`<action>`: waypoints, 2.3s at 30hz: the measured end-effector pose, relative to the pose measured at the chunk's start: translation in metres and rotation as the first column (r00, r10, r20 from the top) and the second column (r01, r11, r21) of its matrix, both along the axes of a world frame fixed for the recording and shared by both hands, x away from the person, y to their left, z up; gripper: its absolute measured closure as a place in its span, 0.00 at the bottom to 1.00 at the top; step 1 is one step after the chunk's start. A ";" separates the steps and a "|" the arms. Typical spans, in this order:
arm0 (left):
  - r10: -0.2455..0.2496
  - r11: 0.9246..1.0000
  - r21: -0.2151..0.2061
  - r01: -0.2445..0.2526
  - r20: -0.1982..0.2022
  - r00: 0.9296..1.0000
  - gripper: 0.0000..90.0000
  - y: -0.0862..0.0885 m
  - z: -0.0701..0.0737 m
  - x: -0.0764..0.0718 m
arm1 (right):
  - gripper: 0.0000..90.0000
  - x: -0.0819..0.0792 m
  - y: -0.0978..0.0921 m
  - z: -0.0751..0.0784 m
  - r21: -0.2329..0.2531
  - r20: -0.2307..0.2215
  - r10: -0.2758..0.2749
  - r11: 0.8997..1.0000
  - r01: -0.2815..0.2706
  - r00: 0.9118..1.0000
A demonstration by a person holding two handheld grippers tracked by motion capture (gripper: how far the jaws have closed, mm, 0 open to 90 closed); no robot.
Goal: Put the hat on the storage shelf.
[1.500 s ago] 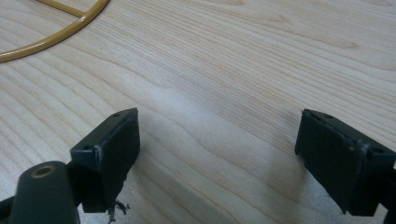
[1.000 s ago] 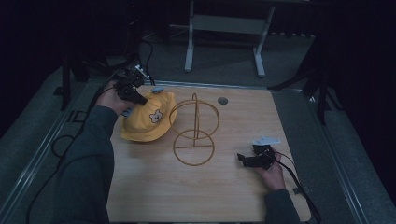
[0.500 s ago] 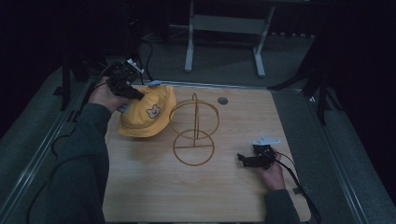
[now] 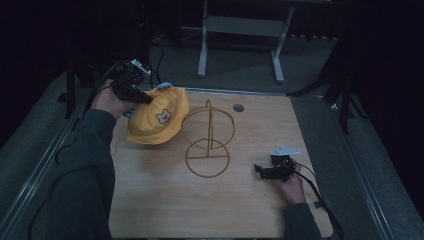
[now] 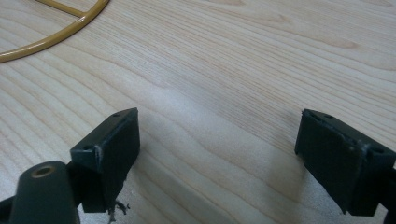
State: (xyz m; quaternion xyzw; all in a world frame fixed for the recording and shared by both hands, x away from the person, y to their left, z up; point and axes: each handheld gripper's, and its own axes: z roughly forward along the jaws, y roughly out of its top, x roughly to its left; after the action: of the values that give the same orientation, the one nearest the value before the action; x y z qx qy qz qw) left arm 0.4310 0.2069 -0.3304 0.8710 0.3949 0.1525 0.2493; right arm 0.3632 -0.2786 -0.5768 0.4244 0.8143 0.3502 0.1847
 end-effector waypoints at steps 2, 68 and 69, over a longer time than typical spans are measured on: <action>-0.001 1.000 0.001 0.001 0.003 1.000 0.93 0.001 0.001 -0.001 | 0.15 0.000 0.000 0.000 0.000 0.000 0.000 1.000 0.000 1.000; -0.101 0.991 -0.075 0.108 0.096 0.990 0.93 0.024 0.031 -0.037 | 0.15 0.000 0.000 0.000 -0.001 -0.002 0.001 1.000 -0.001 1.000; -0.099 0.991 -0.076 0.106 0.098 0.990 0.93 0.024 0.031 -0.038 | 0.15 0.000 0.000 0.000 -0.001 -0.002 0.001 1.000 -0.001 1.000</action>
State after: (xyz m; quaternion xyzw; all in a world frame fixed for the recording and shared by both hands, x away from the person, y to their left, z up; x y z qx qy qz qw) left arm 0.3934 0.2305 -0.2991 0.8712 0.3434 0.1641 0.3101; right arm 0.3632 -0.2787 -0.5766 0.4243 0.8148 0.3494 0.1842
